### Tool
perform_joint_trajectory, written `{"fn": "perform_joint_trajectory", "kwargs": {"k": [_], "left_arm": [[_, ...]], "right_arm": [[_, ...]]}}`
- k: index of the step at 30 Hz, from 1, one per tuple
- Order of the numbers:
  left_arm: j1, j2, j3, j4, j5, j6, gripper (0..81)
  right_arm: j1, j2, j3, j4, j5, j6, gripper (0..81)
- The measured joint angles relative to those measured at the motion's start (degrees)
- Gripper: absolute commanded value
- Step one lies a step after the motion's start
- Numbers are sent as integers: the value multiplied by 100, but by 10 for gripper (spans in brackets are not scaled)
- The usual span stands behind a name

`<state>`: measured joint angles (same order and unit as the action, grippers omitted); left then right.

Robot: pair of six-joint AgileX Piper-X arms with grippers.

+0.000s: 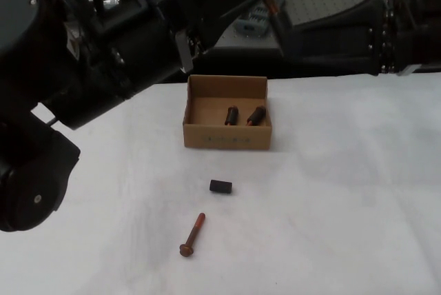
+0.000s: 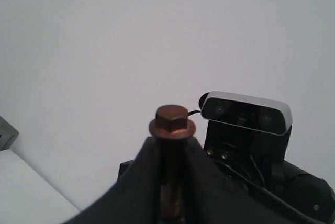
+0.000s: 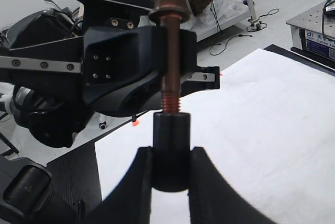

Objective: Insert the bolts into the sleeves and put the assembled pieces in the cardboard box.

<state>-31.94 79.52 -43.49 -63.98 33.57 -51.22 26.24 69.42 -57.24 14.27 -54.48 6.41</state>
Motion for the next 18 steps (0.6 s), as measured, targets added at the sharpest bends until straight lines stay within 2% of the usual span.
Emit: {"fn": "perform_joint_trajectory", "kwargs": {"k": [18], "left_arm": [[-16, 0, -36, 732, 493, -140, 6]], "right_arm": [[-31, 0, 55, 130, -60, -91, 19]]}}
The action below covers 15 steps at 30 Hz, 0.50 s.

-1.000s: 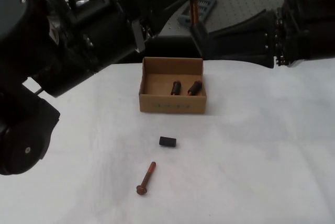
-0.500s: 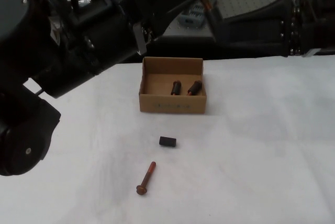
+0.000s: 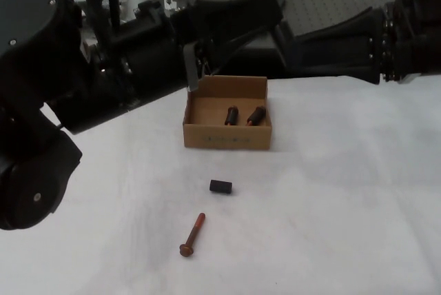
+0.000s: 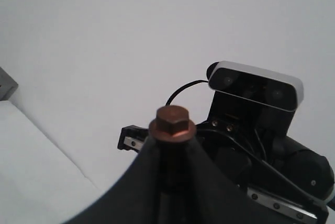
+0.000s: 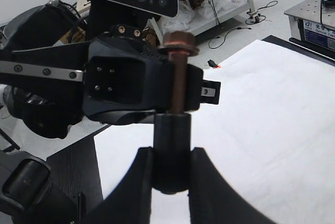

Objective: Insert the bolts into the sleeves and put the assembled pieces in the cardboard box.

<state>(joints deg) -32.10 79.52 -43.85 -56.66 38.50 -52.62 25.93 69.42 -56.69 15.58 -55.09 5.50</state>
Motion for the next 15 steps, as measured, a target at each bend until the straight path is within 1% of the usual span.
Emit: {"fn": "perform_joint_trajectory", "kwargs": {"k": [8, 9, 10, 11, 12, 14, 15], "left_arm": [[13, 0, 0, 55, 111, -30, 4], [13, 0, 0, 72, 111, -30, 29], [13, 0, 0, 74, 111, -30, 64], [13, 0, 0, 74, 111, -30, 128], [13, 0, 0, 74, 111, -30, 212], [13, 0, 0, 74, 111, -44, 419], [13, 0, 0, 74, 111, -57, 509]], "right_arm": [[2, 0, 0, 45, -4, 0, 19], [2, 0, 0, 45, -4, 0, 19], [2, 0, 0, 45, -4, 0, 19], [2, 0, 0, 56, -4, 0, 19], [-10, 0, 0, 58, 21, 0, 19], [-40, 0, 0, 73, 97, 0, 19], [-55, 0, 0, 79, 160, 0, 19]]}}
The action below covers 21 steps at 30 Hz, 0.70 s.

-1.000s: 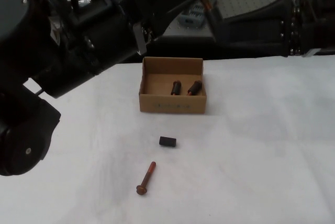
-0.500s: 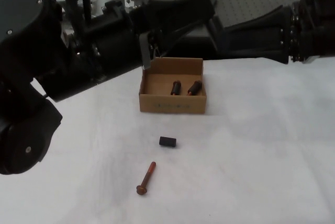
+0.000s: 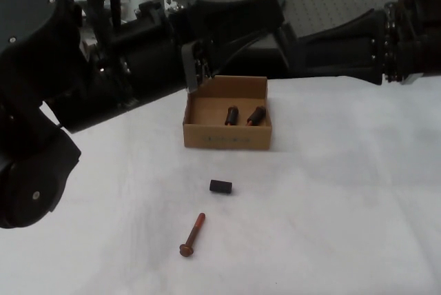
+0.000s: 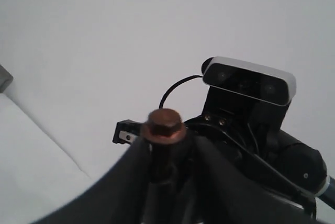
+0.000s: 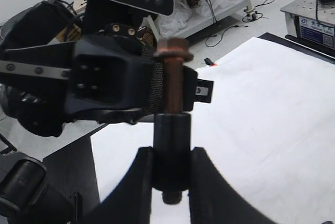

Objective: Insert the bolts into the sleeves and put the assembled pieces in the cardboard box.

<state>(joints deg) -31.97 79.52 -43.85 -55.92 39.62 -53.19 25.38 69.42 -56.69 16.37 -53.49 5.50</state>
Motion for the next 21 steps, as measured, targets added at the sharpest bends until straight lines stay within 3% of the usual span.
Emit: {"fn": "perform_joint_trajectory", "kwargs": {"k": [2, 7, 17, 21], "left_arm": [[-12, 0, 0, 28, 0, -122, 572], [-30, 0, 34, 96, 0, -429, 502], [79, -93, 34, -91, 0, -485, 474], [338, -406, 34, 44, 195, -289, 385]], "right_arm": [[-25, 0, 0, -47, 97, 0, 19], [-31, 0, 0, -69, 140, 0, 19], [-31, 14, 0, 93, 319, -222, 19], [-31, 106, 0, 6, 625, -343, 19]]}}
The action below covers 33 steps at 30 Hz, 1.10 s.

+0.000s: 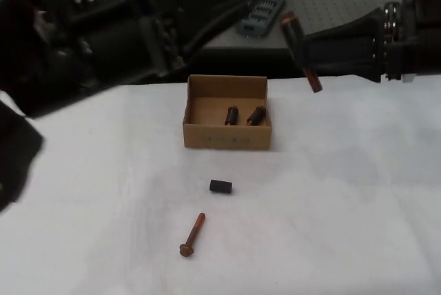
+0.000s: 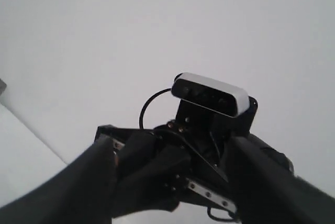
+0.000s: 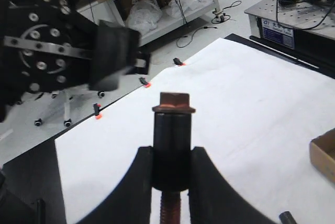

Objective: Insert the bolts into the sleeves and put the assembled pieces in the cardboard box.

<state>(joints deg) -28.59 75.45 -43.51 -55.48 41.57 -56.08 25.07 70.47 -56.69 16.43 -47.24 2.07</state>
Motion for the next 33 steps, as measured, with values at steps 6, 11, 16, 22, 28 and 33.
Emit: {"fn": "perform_joint_trajectory", "kwargs": {"k": [6, 11, 16, 22, 28, 33], "left_arm": [[280, -1329, 0, 2329, 1018, 1288, 185], [295, -2479, 0, 4626, 462, 2661, 118], [294, -3794, 0, 7366, -1171, 3756, 104], [294, -4585, 0, 8547, -2291, 4133, 104], [294, -4888, 0, 8878, -2534, 4283, 104], [294, -4906, 0, 8916, -2577, 4302, 104]], "right_arm": [[0, 544, -61, -403, 64, 193, 19], [0, 1794, -651, -603, 248, 418, 19], [0, 3034, -1765, -632, 441, 518, 19], [0, 4949, -3647, -667, 682, 1202, 19], [0, 6197, -4997, -317, 807, 1589, 19], [0, 6979, -5791, 380, 1216, 1632, 19]]}}
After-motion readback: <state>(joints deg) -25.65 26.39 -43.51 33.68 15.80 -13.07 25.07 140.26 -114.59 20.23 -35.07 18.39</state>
